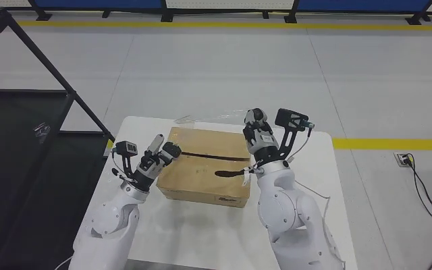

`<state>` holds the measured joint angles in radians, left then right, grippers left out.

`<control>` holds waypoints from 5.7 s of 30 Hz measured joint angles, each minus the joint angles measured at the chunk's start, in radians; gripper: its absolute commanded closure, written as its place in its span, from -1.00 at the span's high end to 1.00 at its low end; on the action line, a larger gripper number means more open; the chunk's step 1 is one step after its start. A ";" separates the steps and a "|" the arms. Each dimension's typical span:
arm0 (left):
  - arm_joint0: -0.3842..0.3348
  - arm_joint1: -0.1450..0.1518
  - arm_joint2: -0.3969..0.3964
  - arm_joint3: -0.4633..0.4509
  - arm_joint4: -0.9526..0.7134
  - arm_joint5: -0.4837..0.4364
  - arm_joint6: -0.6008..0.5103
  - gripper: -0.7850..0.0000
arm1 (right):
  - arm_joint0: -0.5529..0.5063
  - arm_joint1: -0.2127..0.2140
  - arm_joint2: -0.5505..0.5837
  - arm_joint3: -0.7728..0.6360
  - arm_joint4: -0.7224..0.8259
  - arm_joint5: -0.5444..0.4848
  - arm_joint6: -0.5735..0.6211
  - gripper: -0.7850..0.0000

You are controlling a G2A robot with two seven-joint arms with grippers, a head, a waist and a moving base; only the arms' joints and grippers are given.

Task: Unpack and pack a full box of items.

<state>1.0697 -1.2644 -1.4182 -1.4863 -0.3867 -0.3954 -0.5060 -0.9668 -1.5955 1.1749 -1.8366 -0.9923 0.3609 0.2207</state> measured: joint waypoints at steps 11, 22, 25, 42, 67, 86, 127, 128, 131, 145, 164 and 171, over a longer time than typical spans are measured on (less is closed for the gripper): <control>-0.035 -0.016 0.080 0.028 -0.031 -0.033 0.007 -0.09 | -0.013 -0.004 0.005 -0.003 0.021 0.008 -0.009 -1.00; -0.051 -0.021 0.089 0.033 -0.039 -0.055 0.012 -1.00 | -0.017 -0.005 0.026 0.003 0.032 0.002 -0.001 -1.00; -0.051 -0.021 0.085 0.027 -0.034 -0.061 0.011 -1.00 | -0.016 -0.005 0.029 0.008 0.032 0.006 0.006 -1.00; -0.035 0.004 -0.025 -0.044 0.152 -0.029 0.029 -1.00 | -0.029 0.001 0.096 0.014 0.083 0.004 0.074 1.00; -0.089 0.045 -0.103 -0.110 0.296 0.081 -0.152 -1.00 | 0.032 0.034 0.125 0.161 0.018 -0.267 0.269 1.00; -0.271 0.053 -0.052 -0.175 0.210 0.146 -0.181 -1.00 | 0.076 0.065 0.210 0.342 0.242 -0.668 0.381 1.00; -0.289 0.027 0.100 -0.250 0.084 0.252 0.024 -1.00 | -0.009 0.040 -0.132 0.380 -0.251 -0.608 -0.285 -0.29; -0.289 0.027 0.100 -0.251 0.082 0.251 0.023 -1.00 | -0.003 0.039 -0.134 0.388 -0.245 -0.613 -0.286 -0.33; -0.287 0.027 0.097 -0.253 0.076 0.250 0.021 -1.00 | 0.015 0.035 -0.138 0.411 -0.233 -0.614 -0.299 -0.64; -0.265 0.033 0.047 -0.240 0.070 0.243 0.016 -1.00 | 0.049 0.031 -0.129 0.457 -0.152 -0.669 -0.279 -1.00; -0.114 0.069 -0.096 -0.224 0.268 0.172 -0.024 -1.00 | 0.143 0.111 0.089 0.497 0.781 -1.055 0.608 -1.00; -0.079 0.074 -0.103 -0.220 0.345 0.161 0.005 -1.00 | 0.187 0.140 0.093 0.541 1.154 -1.000 0.952 -1.00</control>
<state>0.9912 -1.1899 -1.5216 -1.7066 -0.0413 -0.2346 -0.5008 -0.7793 -1.4552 1.2682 -1.2953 0.1618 -0.6392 1.1730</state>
